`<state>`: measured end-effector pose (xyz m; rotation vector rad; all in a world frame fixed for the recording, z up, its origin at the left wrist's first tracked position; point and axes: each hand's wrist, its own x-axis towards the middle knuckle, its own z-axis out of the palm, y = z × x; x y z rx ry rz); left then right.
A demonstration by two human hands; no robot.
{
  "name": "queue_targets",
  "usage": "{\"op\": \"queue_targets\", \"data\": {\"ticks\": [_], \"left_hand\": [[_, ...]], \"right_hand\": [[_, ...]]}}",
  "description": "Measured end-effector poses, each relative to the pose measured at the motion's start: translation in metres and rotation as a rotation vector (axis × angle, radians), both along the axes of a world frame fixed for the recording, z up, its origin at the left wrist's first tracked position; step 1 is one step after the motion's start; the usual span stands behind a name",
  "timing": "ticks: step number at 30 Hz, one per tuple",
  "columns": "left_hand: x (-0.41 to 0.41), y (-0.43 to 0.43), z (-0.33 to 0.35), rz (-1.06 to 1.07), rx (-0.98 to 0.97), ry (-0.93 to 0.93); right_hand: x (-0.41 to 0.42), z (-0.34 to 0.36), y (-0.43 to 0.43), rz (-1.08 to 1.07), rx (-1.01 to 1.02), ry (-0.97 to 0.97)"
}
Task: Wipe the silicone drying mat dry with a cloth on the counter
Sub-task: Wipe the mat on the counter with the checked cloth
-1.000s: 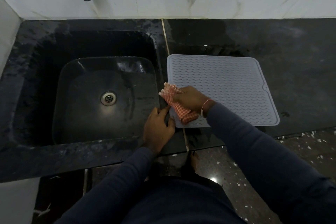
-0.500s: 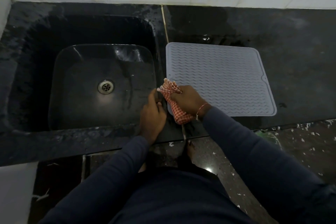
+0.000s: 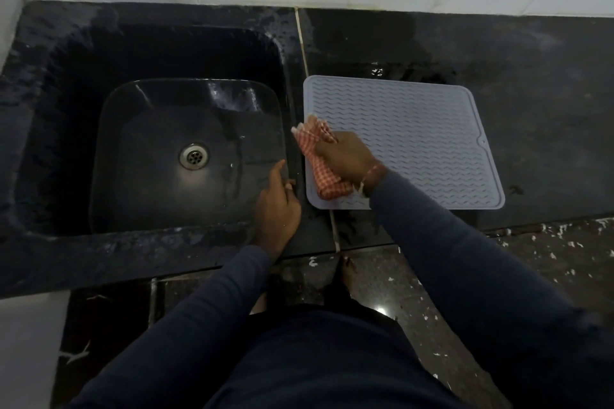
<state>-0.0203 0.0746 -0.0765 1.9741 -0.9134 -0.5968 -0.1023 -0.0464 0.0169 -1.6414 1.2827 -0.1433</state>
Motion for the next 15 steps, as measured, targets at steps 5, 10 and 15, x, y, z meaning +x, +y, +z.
{"op": "queue_targets", "data": {"ticks": [5,10,15], "left_hand": [[-0.001,0.002,0.004,-0.008,0.004,0.007],[0.0,0.002,0.001,-0.012,-0.011,-0.016],[0.002,0.0,-0.003,-0.027,0.0,-0.012]], "right_hand": [[0.009,-0.007,-0.003,0.139,-0.107,0.104],[-0.02,-0.019,0.032,0.229,-0.138,0.098],[-0.047,-0.021,0.062,0.232,-0.057,0.059]]}}
